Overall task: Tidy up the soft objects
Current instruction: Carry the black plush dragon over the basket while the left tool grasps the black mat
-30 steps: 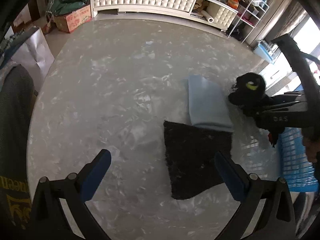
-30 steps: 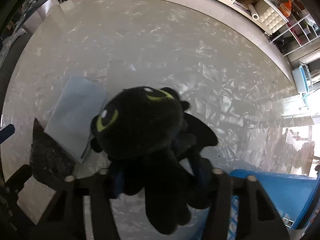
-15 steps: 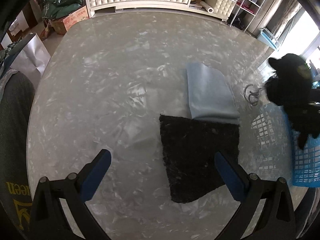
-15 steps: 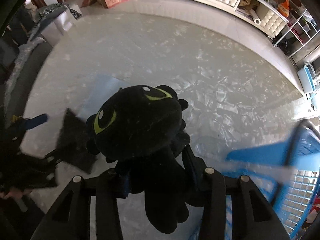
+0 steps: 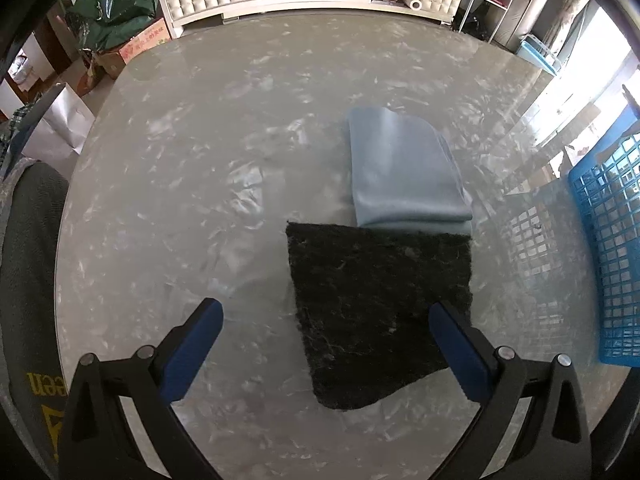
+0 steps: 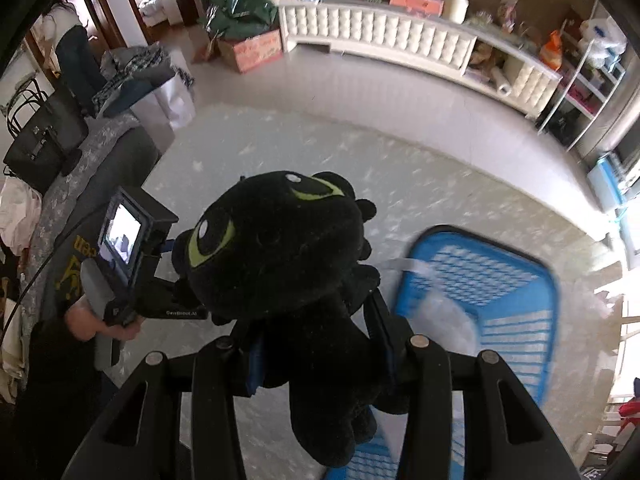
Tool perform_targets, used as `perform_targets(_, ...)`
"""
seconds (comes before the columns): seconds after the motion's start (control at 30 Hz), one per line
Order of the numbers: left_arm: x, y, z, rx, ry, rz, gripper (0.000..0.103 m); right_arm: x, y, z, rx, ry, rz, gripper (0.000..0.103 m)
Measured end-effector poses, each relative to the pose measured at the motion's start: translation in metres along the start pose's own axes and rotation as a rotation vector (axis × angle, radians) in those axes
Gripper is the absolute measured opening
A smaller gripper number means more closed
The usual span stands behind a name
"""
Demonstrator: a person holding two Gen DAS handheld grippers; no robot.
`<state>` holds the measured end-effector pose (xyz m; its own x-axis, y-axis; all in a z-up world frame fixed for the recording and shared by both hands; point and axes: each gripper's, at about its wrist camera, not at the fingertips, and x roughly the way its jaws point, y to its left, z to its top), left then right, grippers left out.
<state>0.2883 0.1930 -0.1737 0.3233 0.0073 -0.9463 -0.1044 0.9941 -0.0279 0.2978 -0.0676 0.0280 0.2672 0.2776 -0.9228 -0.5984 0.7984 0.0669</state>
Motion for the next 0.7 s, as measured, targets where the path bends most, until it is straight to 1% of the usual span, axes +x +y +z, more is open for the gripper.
perform_targets(0.17,0.002,-0.003,0.003,-0.002,0.000,0.006,0.102,-0.036,-0.027,-0.022,0.012,-0.050,-0.065,0.042)
perform_targets(0.23,0.002,-0.003,0.003,-0.005,-0.001,0.011,0.102,-0.038,-0.041,-0.032,0.024,-0.055,-0.090,0.042)
perform_targets(0.27,0.002,-0.004,0.002,-0.009,0.001,0.012,0.102,-0.038,-0.039,-0.036,0.036,-0.051,-0.097,0.042)
perform_targets(0.4,-0.001,0.002,-0.002,-0.019,-0.006,0.024,0.102,-0.026,-0.042,-0.043,0.068,-0.026,-0.123,0.042)
perform_targets(0.57,0.000,0.008,-0.002,-0.033,-0.001,0.022,0.102,-0.006,-0.060,-0.054,0.108,0.023,-0.143,0.042)
perform_targets(0.7,0.000,0.015,-0.003,-0.042,0.008,0.026,0.102,0.024,-0.077,-0.061,0.140,0.080,-0.136,0.042)
